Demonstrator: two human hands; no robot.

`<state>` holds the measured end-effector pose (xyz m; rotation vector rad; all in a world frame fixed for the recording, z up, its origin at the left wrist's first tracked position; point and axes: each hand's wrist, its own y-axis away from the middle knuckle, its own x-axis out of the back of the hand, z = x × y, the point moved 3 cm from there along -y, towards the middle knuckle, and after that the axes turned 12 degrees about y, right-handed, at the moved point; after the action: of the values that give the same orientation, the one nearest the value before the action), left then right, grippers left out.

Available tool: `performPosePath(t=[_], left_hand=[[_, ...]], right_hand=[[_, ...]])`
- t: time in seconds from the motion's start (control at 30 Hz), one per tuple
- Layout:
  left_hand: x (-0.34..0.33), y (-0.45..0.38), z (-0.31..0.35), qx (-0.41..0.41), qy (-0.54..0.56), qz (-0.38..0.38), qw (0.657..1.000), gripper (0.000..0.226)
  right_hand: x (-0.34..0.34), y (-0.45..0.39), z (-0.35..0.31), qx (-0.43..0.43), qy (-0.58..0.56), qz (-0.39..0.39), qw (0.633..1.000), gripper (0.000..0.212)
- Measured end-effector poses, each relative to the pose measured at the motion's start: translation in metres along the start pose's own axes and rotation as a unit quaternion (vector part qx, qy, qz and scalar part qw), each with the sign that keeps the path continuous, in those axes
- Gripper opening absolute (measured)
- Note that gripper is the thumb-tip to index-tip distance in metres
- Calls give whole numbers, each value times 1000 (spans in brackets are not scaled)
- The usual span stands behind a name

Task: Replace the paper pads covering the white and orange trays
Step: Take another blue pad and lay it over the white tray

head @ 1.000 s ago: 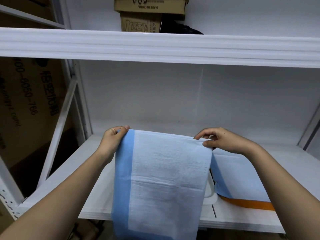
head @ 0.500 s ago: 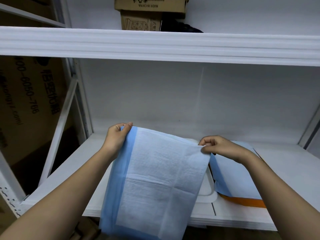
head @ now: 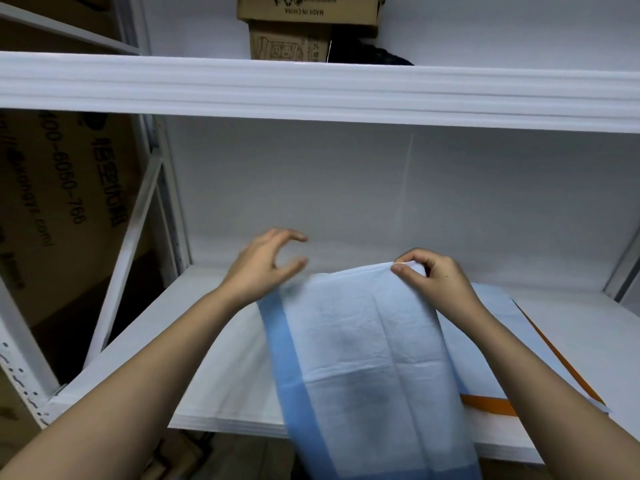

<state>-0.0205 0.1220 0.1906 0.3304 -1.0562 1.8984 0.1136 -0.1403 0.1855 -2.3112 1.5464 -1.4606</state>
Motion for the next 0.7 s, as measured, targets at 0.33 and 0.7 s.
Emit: performPosePath(t=[0.33,0.7], left_hand=[[-75,-11,44,15,183,-144,972,15],[-10,19,-30,140,120,-133,974,17]], right_hand=[[10,4,-22,56,113,-4,992,8],[28,-1,-10,0,-39,2,999,9]])
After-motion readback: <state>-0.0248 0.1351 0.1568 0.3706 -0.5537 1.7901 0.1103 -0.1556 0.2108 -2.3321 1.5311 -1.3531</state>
